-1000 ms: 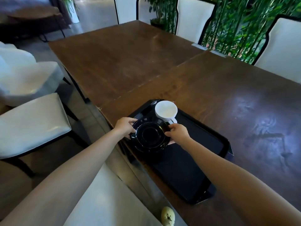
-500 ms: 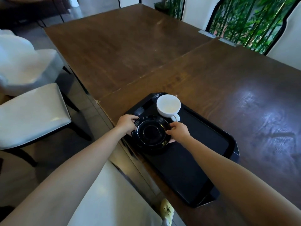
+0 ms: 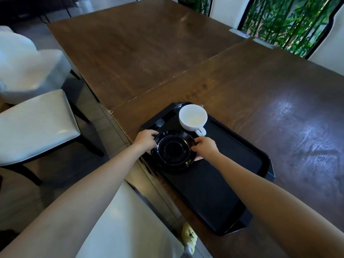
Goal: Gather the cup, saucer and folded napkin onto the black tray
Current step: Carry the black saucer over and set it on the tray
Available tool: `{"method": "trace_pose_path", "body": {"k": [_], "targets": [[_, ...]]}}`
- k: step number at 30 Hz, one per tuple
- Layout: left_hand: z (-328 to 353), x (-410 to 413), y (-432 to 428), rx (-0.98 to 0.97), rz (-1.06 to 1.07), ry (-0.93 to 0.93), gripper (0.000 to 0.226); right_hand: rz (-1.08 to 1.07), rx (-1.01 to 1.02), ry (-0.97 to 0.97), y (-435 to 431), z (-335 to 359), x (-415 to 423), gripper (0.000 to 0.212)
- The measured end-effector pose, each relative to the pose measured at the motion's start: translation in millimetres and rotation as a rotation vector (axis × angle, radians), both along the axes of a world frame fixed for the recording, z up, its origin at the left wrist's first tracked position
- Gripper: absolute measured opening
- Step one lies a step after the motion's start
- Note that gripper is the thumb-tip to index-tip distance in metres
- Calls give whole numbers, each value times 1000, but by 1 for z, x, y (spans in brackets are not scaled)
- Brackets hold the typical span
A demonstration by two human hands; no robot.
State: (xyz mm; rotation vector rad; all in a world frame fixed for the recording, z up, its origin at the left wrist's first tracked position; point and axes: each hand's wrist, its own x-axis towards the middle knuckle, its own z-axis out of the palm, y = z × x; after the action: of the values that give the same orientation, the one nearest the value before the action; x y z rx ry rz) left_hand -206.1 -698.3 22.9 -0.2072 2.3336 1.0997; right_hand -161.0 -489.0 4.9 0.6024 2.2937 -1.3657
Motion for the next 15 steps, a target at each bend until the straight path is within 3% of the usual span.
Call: {"method": "trace_pose_path", "body": {"k": [15], "targets": [[2,3,7,-17,-32,-92,58,38,-43,-107,13,7,9,29]]}}
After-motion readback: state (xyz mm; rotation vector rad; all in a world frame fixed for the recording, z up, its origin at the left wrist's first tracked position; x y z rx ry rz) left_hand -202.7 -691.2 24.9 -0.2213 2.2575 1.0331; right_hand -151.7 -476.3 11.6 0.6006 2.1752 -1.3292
